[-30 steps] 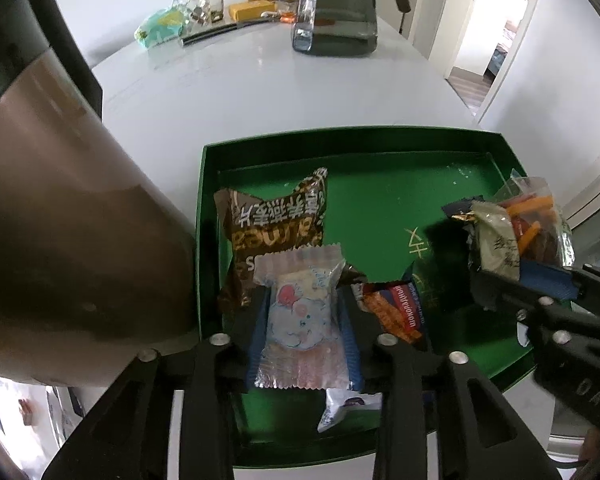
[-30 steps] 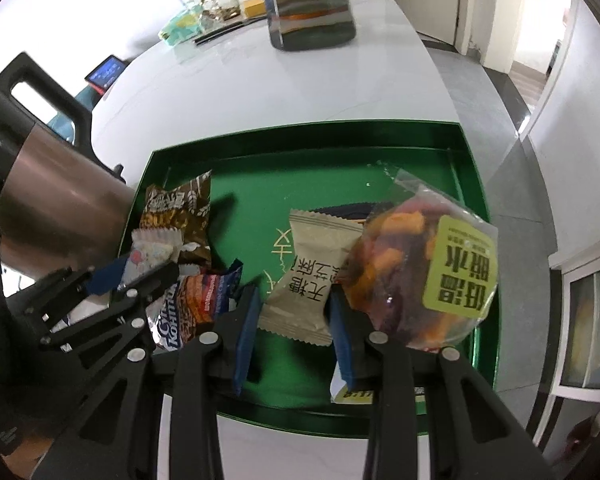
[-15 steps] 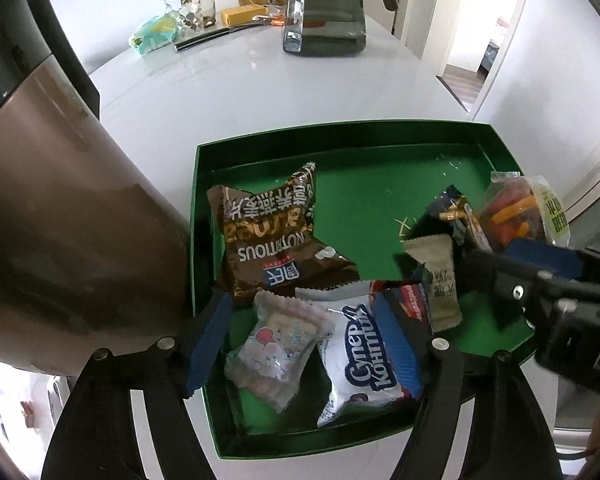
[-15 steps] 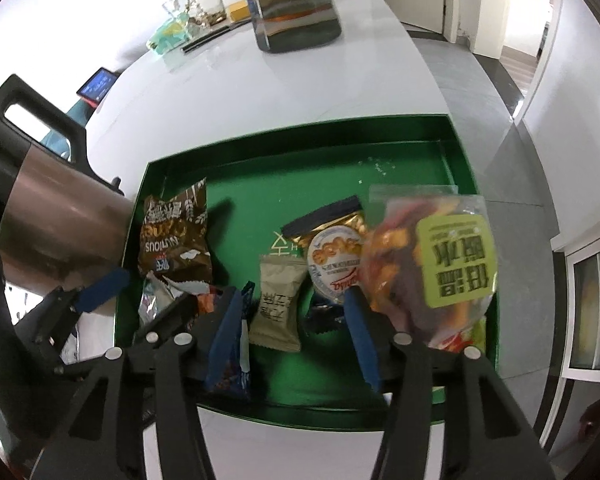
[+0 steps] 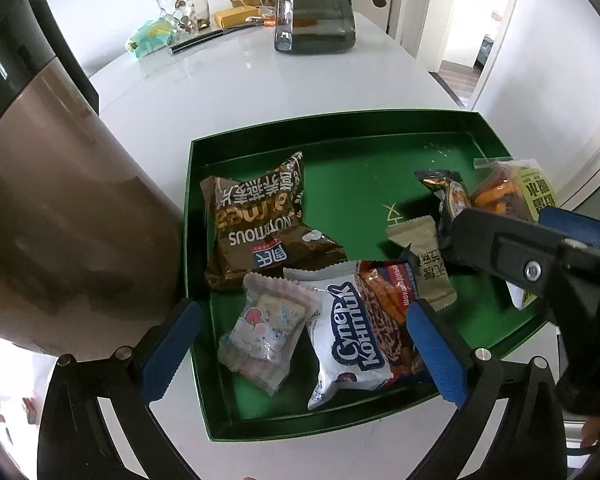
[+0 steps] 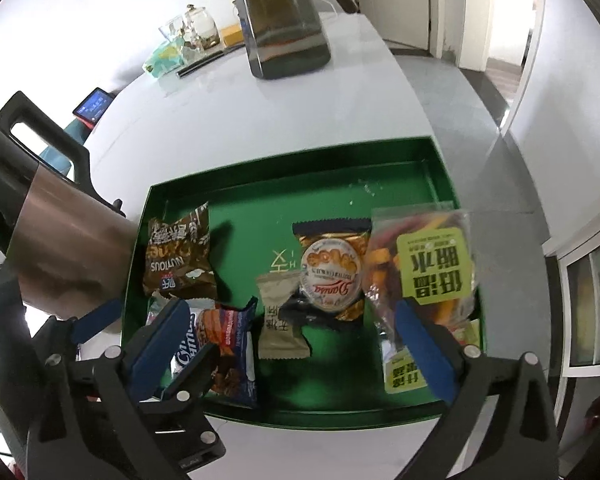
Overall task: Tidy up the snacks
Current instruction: 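Move both tools back toward the red candy and white bar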
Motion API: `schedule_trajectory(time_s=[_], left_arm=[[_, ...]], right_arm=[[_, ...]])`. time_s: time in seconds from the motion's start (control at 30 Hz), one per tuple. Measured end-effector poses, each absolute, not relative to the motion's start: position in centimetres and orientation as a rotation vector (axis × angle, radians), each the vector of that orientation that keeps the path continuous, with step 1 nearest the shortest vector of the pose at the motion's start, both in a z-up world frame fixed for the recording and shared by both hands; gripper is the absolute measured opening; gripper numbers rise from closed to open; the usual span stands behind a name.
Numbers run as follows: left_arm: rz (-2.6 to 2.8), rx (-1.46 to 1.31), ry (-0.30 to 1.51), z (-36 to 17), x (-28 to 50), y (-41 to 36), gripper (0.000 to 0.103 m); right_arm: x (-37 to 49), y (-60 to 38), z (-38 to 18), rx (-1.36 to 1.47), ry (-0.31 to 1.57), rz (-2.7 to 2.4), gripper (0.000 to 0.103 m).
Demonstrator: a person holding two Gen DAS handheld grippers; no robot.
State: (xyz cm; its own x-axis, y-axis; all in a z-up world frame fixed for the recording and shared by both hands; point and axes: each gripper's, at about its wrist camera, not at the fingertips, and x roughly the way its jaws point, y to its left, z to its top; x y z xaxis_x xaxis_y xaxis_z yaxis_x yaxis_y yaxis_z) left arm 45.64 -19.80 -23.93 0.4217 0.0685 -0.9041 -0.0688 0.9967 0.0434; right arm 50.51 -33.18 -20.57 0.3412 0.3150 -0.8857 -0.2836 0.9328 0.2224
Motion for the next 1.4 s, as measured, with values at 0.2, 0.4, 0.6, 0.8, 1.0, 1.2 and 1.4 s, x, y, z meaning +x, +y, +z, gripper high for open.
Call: schedule_trajectory(time_s=[0.2,0.4,0.6,0.8,1.0,1.2,1.4], left_arm=[[0.069,-0.01,1.127,-23.6,45.4,-19.7,0.101],[0.06,-0.018,1.1,-22.3,43.9,-20.2,0.101],[0.051,-0.04,1.044,-19.5,41.1,-19.4,0.101],[0.054,-0.062,1.014,-17.8,37.5,-18.0,0.101],[0.077,-0.069,1.005,-16.8,33.6,-15.4,0.101],[0.11,-0.07,1.002,-16.2,29.6,-10.4,0.101],[0.117,-0.063,1.014,-16.1,26.9,-3.4,0.101]], right_arm=[[49.9,-32.9,-20.1,-0.02,1.147,0.365,0.103],[48.0,-32.7,-18.0,-0.075,1.089,0.345,0.103],[45.1,-33.0,-15.7,-0.094,1.04,0.334,0.103],[40.9,-32.7,-13.7,-0.083,0.994,0.35,0.103],[37.0,-30.4,-12.3,-0.109,0.978,0.39,0.103],[33.1,-25.7,-12.2,-0.119,0.983,0.422,0.103],[30.0,-19.0,-12.2,-0.162,0.989,0.425,0.103]])
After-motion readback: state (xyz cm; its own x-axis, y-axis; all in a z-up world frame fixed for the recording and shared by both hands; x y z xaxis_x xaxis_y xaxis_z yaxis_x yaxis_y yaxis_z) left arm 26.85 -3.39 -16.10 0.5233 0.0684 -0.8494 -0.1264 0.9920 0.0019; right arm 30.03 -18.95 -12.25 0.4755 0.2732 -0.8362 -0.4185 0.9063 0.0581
